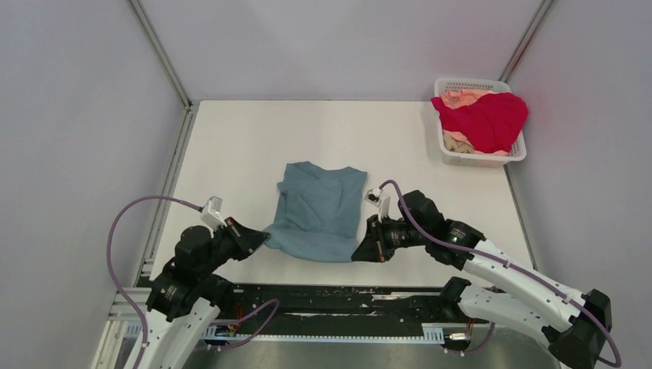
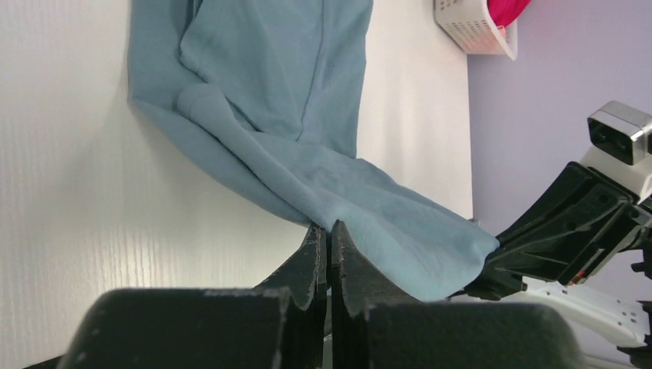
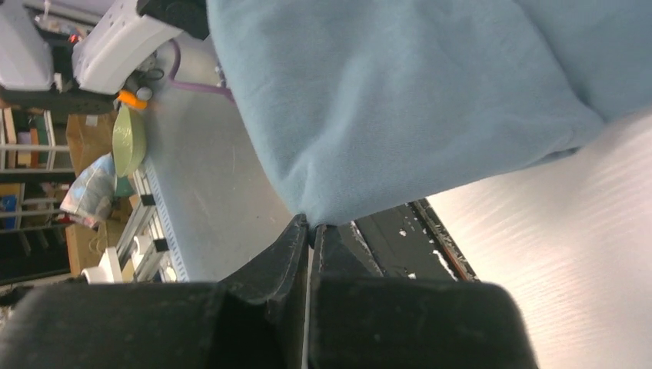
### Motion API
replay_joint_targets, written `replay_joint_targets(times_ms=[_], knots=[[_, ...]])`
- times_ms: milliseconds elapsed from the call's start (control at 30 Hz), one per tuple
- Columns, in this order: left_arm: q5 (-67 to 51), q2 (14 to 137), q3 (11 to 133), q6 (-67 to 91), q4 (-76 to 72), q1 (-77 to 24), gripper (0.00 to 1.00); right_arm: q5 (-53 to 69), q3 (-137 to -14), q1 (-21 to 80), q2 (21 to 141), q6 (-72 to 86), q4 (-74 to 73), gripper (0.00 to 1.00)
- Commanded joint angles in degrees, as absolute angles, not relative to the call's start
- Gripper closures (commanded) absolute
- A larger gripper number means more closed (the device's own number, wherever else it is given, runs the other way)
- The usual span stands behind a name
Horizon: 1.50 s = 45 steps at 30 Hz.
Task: Fold and stack the t-shirts
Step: Fold the long partially folded tshirt into a neat square
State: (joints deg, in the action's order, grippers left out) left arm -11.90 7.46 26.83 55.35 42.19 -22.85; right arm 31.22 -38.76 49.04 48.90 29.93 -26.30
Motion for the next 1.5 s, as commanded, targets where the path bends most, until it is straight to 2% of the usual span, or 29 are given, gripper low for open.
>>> replay_joint_targets(times_ms=[0, 267, 633, 967, 1467], knots=[[-8.7, 11.8, 30.15, 56.73, 35.64, -22.81, 1.0, 27.86, -42.61, 46.3, 47.72, 29.93, -26.16, 1.0], [2.88, 27.48, 34.66, 56.02, 26.68, -22.85, 1.0, 26.23, -50.81, 35.89, 54.36, 26.24, -25.65, 1.0], [9.19, 50.17, 44.38, 52.48, 13.97, -22.09, 1.0, 26.51, -56.43, 23.29, 67.23, 25.28, -22.33, 1.0], [1.11, 69.67, 51.0, 50.95, 7.14, -15.83, 1.0, 30.67, -56.91, 16.64, 76.81, 26.13, -16.72, 1.0], [-5.38, 93.33, 65.04, 47.48, 8.78, -11.16, 1.0, 27.76, -68.69, 14.43, 99.58, 25.76, -13.03, 1.0]])
